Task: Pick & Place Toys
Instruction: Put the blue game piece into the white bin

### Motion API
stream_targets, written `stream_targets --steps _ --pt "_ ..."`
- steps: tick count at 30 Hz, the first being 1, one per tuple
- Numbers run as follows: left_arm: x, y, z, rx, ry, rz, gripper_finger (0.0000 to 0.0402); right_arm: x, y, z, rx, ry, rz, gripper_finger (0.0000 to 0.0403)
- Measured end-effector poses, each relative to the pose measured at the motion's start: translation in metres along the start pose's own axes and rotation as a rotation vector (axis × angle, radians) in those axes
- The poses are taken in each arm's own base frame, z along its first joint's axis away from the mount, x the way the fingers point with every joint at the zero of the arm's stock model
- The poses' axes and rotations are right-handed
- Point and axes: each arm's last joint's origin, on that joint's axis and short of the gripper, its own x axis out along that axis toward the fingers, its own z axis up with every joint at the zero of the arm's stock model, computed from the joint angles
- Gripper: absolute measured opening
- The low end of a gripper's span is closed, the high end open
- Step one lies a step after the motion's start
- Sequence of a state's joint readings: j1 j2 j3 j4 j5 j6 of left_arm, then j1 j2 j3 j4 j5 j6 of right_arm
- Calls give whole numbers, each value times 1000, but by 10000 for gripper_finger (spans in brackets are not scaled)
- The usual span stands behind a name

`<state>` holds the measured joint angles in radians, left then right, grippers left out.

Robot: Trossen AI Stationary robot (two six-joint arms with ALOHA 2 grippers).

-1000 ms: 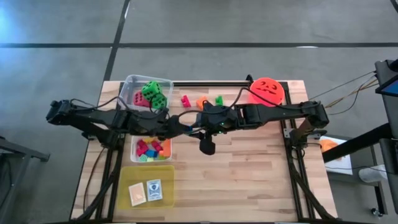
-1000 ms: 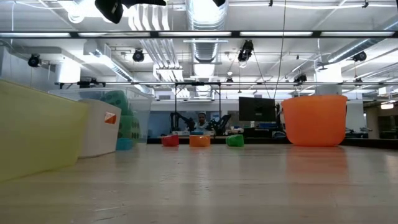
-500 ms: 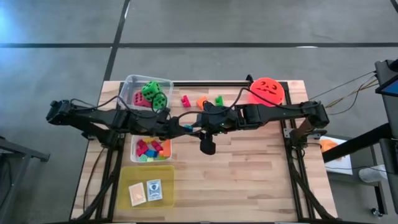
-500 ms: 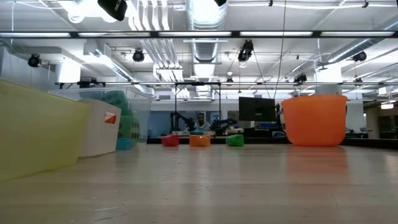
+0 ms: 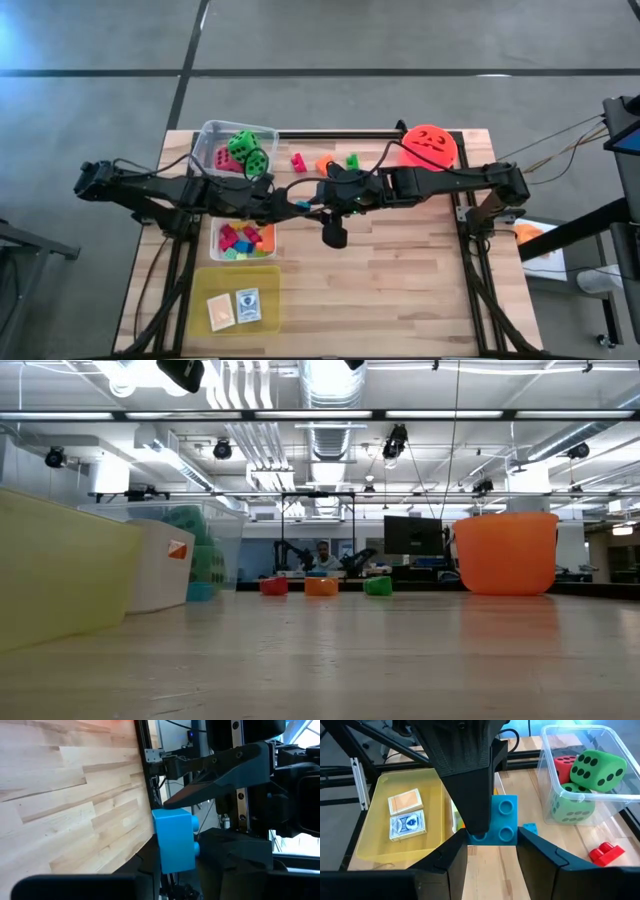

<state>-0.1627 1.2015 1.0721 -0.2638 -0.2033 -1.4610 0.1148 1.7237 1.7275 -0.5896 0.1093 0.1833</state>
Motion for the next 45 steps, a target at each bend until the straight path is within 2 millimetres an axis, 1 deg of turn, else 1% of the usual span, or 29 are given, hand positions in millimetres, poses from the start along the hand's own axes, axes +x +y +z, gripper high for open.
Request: stream_targets --steps 2,4,9,14,19,21,24,28,30,33,37,41,45 --pt "0 0 0 10 1 -1 78 0 0 0 0 -1 1 158" --pt "0 -1 0 23 1 -7 78 0 0 1 1 -7 9 178" --pt "-1 0 0 50 10 3 78 5 1 -2 -1 12 29 251" --pt "-2 7 0 77 21 67 78 7 2 -2 28 15 34 315" --pt "-8 14 0 99 34 147 78 6 1 -3 64 26 30 352" --pt "-13 17 1 106 38 181 78 7 1 -4 79 33 28 359" --pt "-24 26 2 123 52 280 78 6 1 -5 90 44 24 361" --pt "-37 45 2 113 74 496 78 6 0 -8 91 77 13 362" --pt "-43 56 -1 105 105 631 78 6 0 -9 90 83 12 362" --pt "-47 70 -8 108 153 810 78 6 0 -9 90 84 11 362" --pt "-52 80 -13 129 169 978 78 6 -1 -9 88 78 -18 362" --pt "-50 85 -17 142 187 1052 78 6 -2 -10 88 80 -26 362" --pt "-40 95 -23 138 190 1067 78 7 -2 -11 84 85 -28 362"
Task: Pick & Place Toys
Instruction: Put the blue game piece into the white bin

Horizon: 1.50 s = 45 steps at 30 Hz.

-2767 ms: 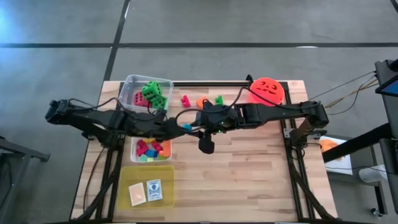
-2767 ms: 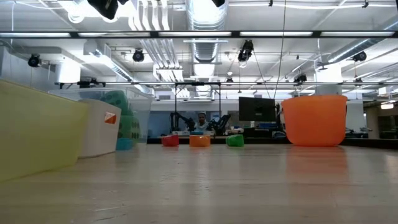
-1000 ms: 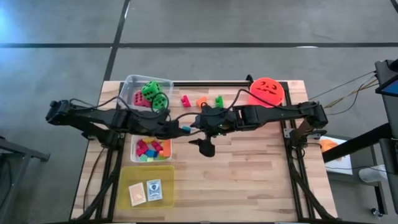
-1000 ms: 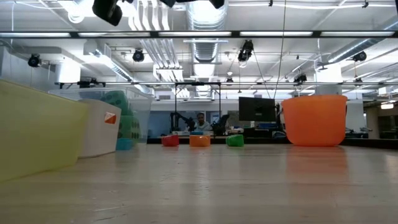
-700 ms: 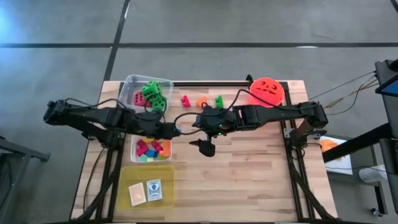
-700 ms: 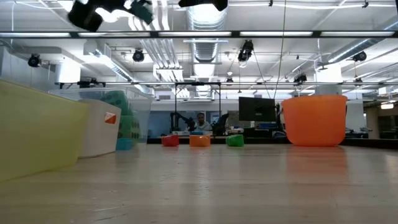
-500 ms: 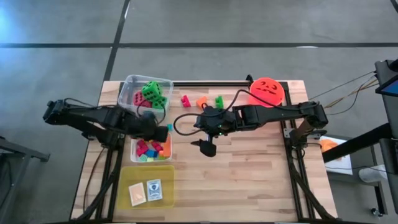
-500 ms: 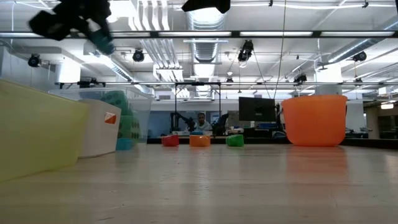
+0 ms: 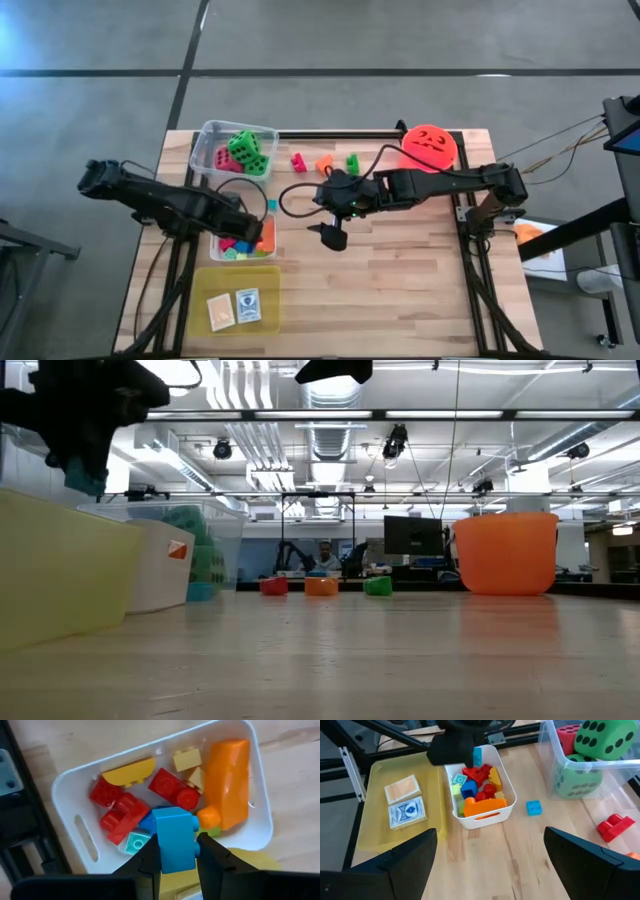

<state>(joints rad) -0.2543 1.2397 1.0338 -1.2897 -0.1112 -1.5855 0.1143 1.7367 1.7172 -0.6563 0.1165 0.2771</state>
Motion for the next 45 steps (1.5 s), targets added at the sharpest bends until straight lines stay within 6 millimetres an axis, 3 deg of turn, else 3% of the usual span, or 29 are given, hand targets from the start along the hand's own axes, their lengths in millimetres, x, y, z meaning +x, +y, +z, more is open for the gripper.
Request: stream_targets --steps 6,21,42,45 --pt "25 5 -4 -45 -2 64 78 2 -1 -2 -1 7 -21 362" --pt "61 18 -8 -128 8 95 78 5 -3 -9 -4 42 -31 362" --pt "79 23 -10 -165 18 87 79 5 -3 -8 -5 41 -30 362" --pt "79 23 -10 -185 20 88 110 5 -3 -8 -5 41 -30 362"
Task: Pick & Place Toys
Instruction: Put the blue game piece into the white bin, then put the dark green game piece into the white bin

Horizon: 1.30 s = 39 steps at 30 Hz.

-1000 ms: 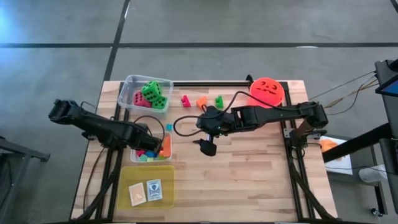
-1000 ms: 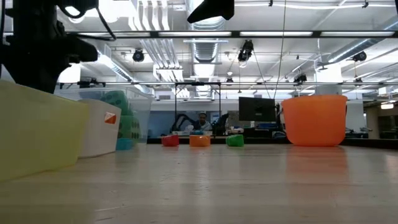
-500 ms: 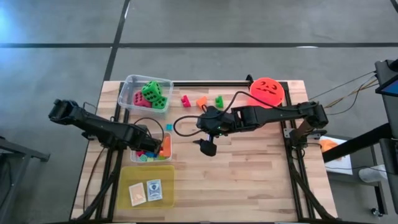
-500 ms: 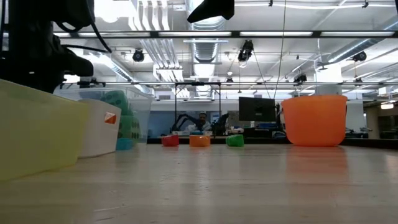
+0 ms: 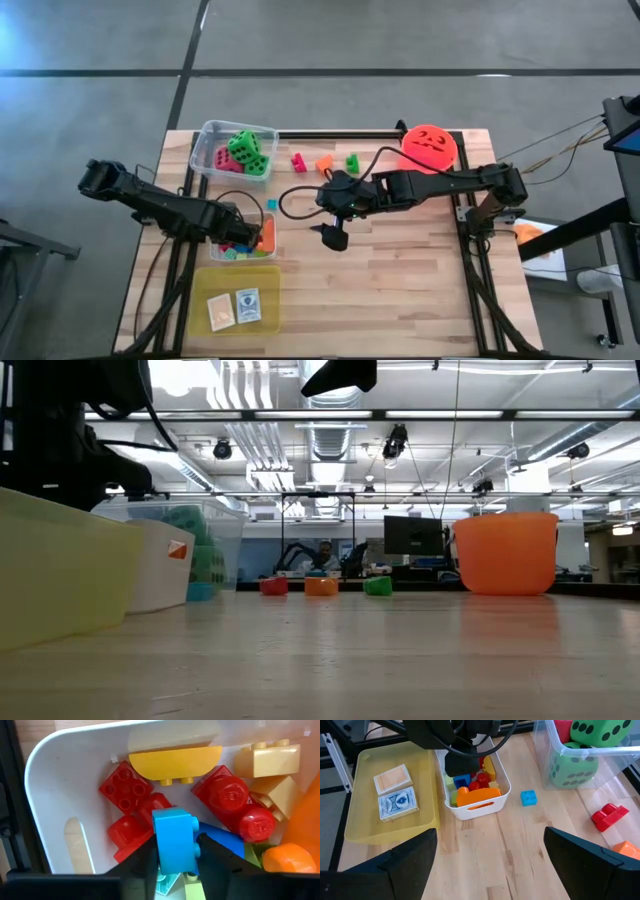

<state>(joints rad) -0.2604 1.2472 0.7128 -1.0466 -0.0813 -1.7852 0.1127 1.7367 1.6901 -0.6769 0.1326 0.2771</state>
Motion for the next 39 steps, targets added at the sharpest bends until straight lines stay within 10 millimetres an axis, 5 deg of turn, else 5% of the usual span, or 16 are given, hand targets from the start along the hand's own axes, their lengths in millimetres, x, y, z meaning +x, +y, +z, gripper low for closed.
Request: stream_targets --steps 12,29,39 --pt "0 0 -2 0 63 5 251 0 0 0 3 0 0 362" --pt "-20 -9 -5 58 147 -27 260 0 -1 0 57 5 -3 362" --pt "-56 -12 -3 132 155 -5 260 2 -32 -6 140 121 -98 362"
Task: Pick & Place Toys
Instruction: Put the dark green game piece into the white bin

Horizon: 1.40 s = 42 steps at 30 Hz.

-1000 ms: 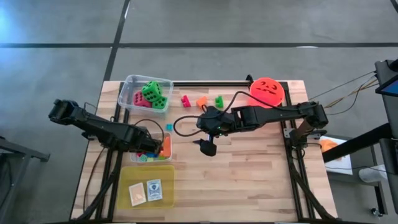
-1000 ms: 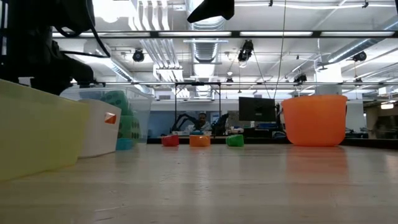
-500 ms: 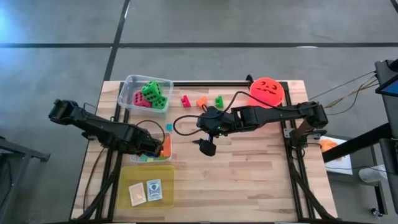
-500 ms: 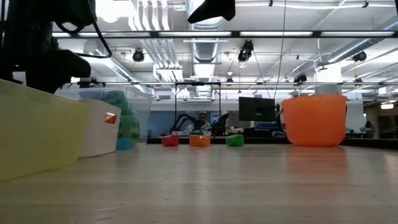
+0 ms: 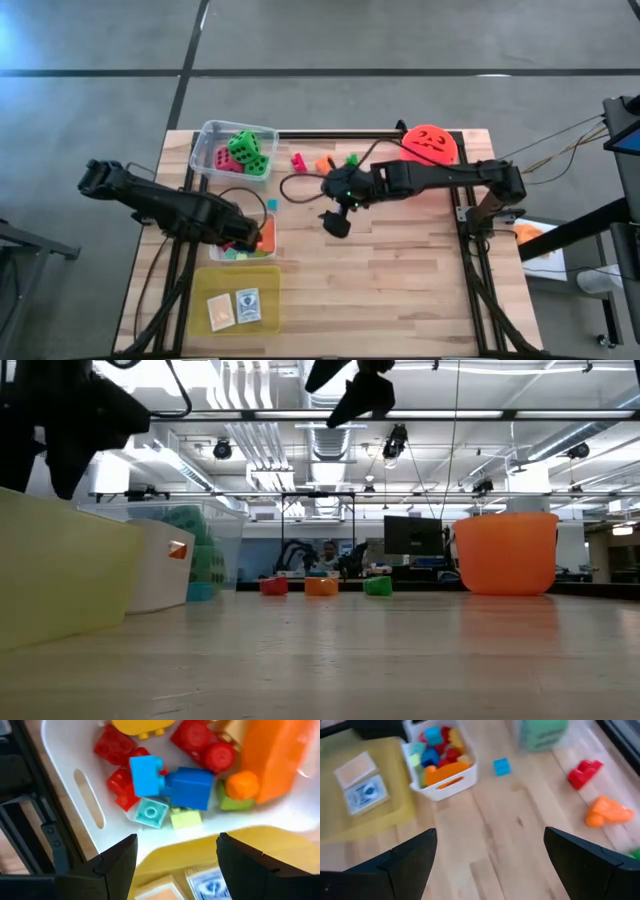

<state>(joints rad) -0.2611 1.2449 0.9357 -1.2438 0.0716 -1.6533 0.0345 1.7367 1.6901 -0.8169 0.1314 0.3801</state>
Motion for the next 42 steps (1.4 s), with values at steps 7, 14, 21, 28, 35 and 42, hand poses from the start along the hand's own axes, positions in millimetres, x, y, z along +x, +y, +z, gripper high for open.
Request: stream_targets --steps 7,14,21,28,35,42 --pt "-22 -8 -2 90 6 -78 260 4 -46 14 149 -7 -88 362" --pt "-44 -15 -3 189 -39 -162 260 9 -110 19 345 26 -176 362" --pt "-63 -20 -3 272 -109 -229 260 43 -165 9 493 171 -233 342" --pt "-63 -20 -3 273 -117 -229 260 80 -197 -2 612 267 -241 284" --pt "-63 -21 -3 269 -115 -231 259 106 -206 -13 569 364 -199 244" --pt "-63 -21 -3 263 -112 -231 259 94 -207 -11 493 334 -284 213"
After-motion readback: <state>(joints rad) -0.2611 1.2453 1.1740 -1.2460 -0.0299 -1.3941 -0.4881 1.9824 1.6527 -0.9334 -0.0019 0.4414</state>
